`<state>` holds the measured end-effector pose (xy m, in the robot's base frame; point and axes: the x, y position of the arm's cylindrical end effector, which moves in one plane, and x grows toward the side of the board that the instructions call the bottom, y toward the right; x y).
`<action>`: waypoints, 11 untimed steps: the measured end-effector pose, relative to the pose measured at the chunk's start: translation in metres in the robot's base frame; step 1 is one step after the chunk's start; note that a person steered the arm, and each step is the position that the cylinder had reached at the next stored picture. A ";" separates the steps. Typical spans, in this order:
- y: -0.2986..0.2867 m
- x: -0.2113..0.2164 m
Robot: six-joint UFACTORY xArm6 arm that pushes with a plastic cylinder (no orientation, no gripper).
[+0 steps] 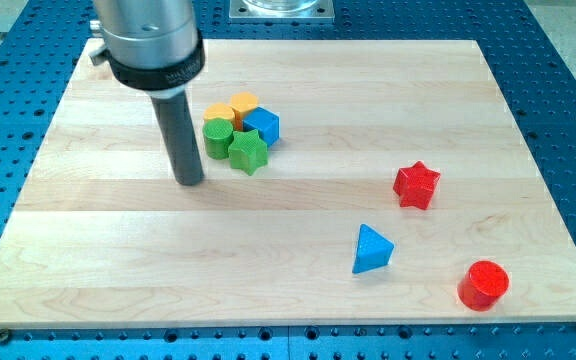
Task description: Move the red star upwards
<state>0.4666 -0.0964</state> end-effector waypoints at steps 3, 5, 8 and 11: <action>0.172 0.053; 0.255 0.040; 0.272 0.009; 0.297 -0.038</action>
